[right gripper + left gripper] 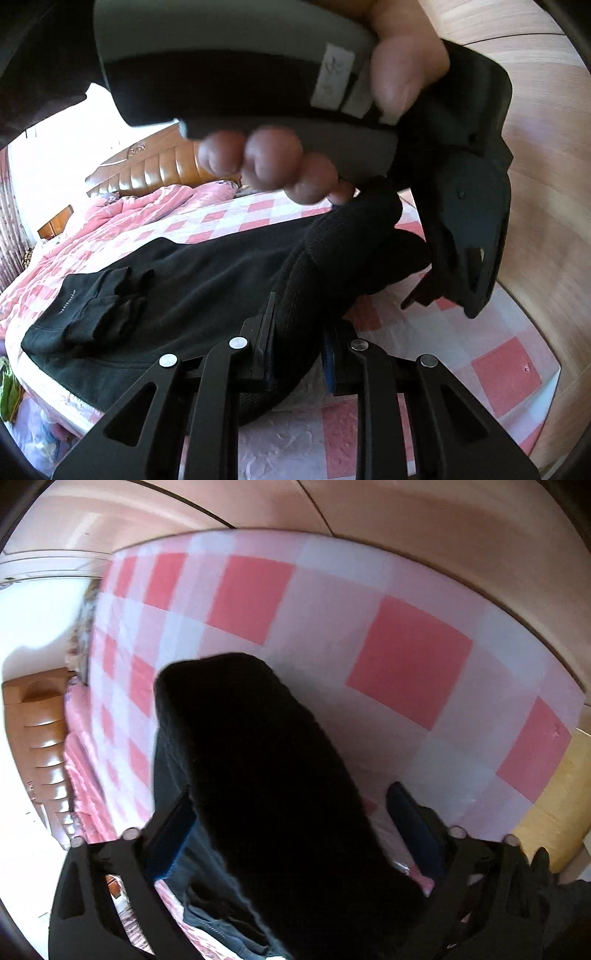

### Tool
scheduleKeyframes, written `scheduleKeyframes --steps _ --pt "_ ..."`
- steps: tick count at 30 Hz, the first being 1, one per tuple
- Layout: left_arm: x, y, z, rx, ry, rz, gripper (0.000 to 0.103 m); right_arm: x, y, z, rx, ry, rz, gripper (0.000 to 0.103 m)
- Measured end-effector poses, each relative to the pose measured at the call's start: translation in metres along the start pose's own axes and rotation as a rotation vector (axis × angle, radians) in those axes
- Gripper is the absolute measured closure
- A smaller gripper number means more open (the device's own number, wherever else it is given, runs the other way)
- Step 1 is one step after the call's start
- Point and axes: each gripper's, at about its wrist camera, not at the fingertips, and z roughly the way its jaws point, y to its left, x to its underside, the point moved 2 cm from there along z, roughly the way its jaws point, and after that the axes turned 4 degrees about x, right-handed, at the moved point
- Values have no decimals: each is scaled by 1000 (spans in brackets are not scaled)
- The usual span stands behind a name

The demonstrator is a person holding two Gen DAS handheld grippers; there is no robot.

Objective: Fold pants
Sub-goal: 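Lift the pants with the right tool while the left tool grasps the other end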

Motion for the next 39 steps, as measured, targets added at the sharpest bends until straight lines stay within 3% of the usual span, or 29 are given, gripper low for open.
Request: scheduleKeyframes --steps 1,2,3,5,6,10,16,20,24,27,28,31,34,36,39 --pt "2 2 -2 11 -12 -9 55 0 0 0 -2 3 2 79" --pt "5 8 -7 -3 -31 -31 74 0 -1 0 -6 11 8 74" --pt "7 13 -11 3 -48 -46 79 1 -2 -1 -8 15 15 70" --pt "16 23 -21 35 -94 -56 81 4 -5 -6 -31 10 27 30" --pt "21 28 -25 56 -115 -73 81 6 -6 -9 -42 1 37 4" --pt "45 49 -45 145 -215 -147 82 18 4 -5 -93 54 70 4" --pt "108 95 -84 269 -408 -267 83 33 66 14 -136 130 -19 4" --pt "196 144 -114 358 -598 -399 83 36 102 24 -112 138 -102 4" --pt "323 202 -115 453 -788 -582 84 35 133 20 -38 88 -229 4" --pt "424 240 -78 528 -892 -740 84 36 153 16 20 36 -321 4" --pt "444 247 -66 549 -908 -775 84 37 159 16 33 22 -349 4" --pt "523 262 26 681 -942 -957 84 42 185 14 74 -33 -459 4" --pt "559 259 125 796 -910 -1122 84 55 203 15 133 -44 -578 5" --pt "572 257 172 867 -901 -1192 84 59 202 17 140 -27 -604 5" --pt "582 249 193 937 -989 -1218 84 57 199 13 148 -29 -612 5"
